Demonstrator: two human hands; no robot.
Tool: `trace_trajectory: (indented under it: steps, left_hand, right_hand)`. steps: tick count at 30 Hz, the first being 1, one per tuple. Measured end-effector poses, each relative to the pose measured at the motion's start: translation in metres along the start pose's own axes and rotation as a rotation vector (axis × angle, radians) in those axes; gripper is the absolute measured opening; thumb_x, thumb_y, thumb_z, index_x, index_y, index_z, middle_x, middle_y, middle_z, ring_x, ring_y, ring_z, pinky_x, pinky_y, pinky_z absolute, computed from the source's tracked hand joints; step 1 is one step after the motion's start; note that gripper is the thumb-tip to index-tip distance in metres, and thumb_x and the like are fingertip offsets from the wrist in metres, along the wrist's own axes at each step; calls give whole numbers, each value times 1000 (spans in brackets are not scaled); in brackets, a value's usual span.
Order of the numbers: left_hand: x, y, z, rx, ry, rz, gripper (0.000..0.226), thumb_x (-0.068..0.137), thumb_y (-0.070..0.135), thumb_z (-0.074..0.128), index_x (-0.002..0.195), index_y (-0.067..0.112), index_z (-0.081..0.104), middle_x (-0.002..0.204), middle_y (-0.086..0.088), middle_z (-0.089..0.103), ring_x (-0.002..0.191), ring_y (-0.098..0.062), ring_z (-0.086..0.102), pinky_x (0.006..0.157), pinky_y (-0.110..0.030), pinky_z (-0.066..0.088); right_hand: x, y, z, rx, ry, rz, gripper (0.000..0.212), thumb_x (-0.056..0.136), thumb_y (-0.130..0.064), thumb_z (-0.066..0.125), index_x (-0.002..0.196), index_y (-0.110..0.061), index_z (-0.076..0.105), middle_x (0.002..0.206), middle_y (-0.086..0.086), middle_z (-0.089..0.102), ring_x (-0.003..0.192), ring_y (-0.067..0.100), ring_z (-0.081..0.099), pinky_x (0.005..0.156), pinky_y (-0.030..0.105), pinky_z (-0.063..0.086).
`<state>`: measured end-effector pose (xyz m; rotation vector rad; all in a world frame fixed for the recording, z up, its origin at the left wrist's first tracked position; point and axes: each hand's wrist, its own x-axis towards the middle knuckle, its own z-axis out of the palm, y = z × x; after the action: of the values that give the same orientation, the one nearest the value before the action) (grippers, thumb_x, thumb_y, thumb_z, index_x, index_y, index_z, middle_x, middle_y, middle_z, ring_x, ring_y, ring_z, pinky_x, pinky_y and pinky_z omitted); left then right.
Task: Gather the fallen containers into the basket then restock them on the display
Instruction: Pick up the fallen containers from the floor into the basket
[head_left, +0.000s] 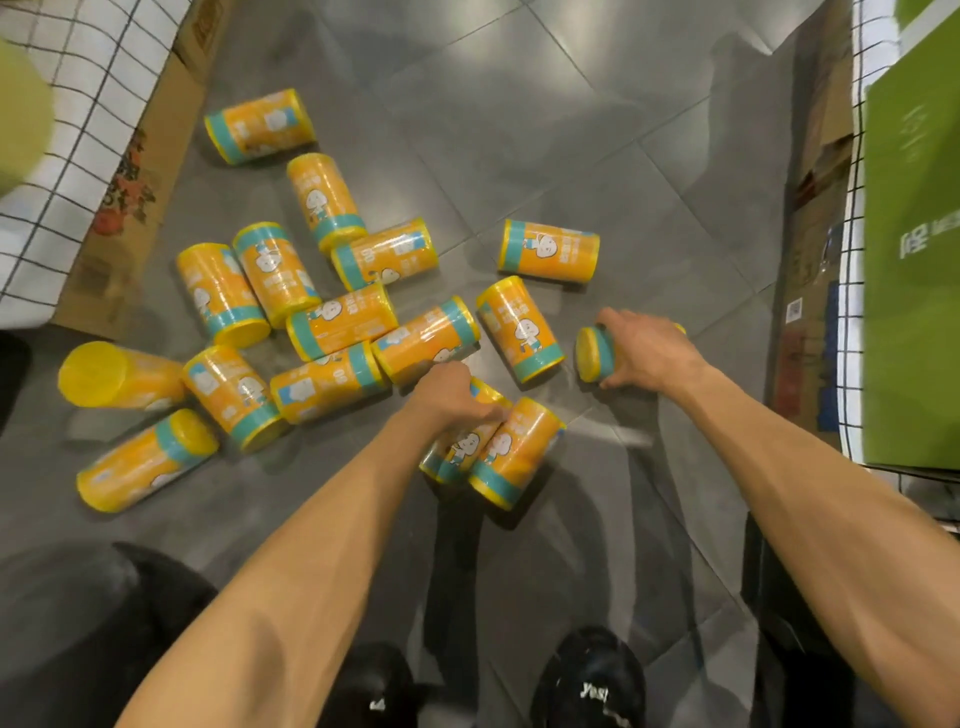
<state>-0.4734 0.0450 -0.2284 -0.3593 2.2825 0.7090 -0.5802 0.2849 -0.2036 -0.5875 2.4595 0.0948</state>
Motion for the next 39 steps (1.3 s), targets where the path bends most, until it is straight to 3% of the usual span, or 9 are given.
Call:
trace_trajectory:
  steps: [4, 8, 13, 16, 21, 26, 30, 36, 39]
  left_hand:
    - [-53, -4, -18, -77, 59, 33, 56, 57, 62, 78, 64, 16, 47, 73, -3, 56, 73, -22, 58, 52, -26, 31]
    - [-131, 1, -62, -220, 130, 0, 54, 60, 48, 80, 92, 9, 61, 88, -2, 56, 82, -18, 55, 63, -27, 34]
    - [-233, 22, -129, -312, 220, -69, 57, 58, 42, 84, 102, 15, 60, 105, -6, 64, 98, -25, 61, 69, -28, 40]
    - [-302, 43, -173, -373, 276, -103, 50, 57, 36, 86, 96, 19, 60, 95, 1, 57, 87, -16, 55, 68, -25, 36]
    - [-427, 77, -242, -476, 368, -136, 39, 62, 30, 84, 92, 15, 63, 96, -2, 61, 88, -16, 52, 68, -26, 38]
    - [-547, 100, -301, -584, 503, -164, 38, 61, 46, 86, 76, 34, 53, 83, 12, 52, 95, -23, 57, 67, -24, 34]
    - [-655, 121, -330, -627, 680, -246, 63, 60, 51, 82, 109, 19, 59, 103, 7, 49, 107, -15, 46, 83, -28, 39]
    - [-794, 128, -310, -820, 941, -435, 79, 48, 74, 65, 115, 36, 47, 112, 11, 51, 102, -7, 49, 82, -26, 39]
    - [-857, 127, -292, -851, 1115, -552, 75, 57, 63, 79, 119, 35, 49, 113, 12, 52, 101, -9, 51, 82, -30, 43]
  right_hand:
    - [-50, -4, -17, 260, 29, 135, 80, 64, -41, 88, 126, -12, 46, 117, 16, 62, 104, 38, 59, 81, 41, 47]
    - [-116, -29, -64, 353, -5, 194, 77, 67, -42, 87, 127, -13, 47, 119, 16, 62, 108, 38, 58, 81, 40, 44]
    - [-195, -78, -152, 474, 12, 190, 75, 67, -46, 86, 126, -20, 47, 118, 8, 63, 107, 31, 59, 77, 32, 41]
    - [-238, -108, -212, 549, 8, 139, 76, 67, -40, 86, 129, -23, 45, 119, 6, 63, 109, 30, 59, 80, 32, 45]
    - [-306, -161, -317, 622, -24, -6, 73, 65, -37, 85, 125, -23, 46, 104, -5, 59, 103, 26, 61, 75, 29, 41]
    - [-376, -203, -410, 725, 16, -116, 74, 66, -27, 87, 127, -24, 46, 106, -7, 58, 98, 20, 58, 75, 28, 40]
    - [-430, -237, -470, 775, 16, -272, 74, 63, -32, 89, 122, -27, 46, 109, -11, 61, 99, 12, 59, 76, 28, 43]
    - [-509, -296, -520, 798, -46, -547, 75, 62, -41, 90, 124, -29, 48, 109, -17, 62, 103, 0, 58, 78, 14, 44]
    - [-553, -331, -531, 757, -76, -723, 71, 63, -40, 91, 121, -35, 51, 109, -18, 63, 105, 6, 59, 87, 25, 49]
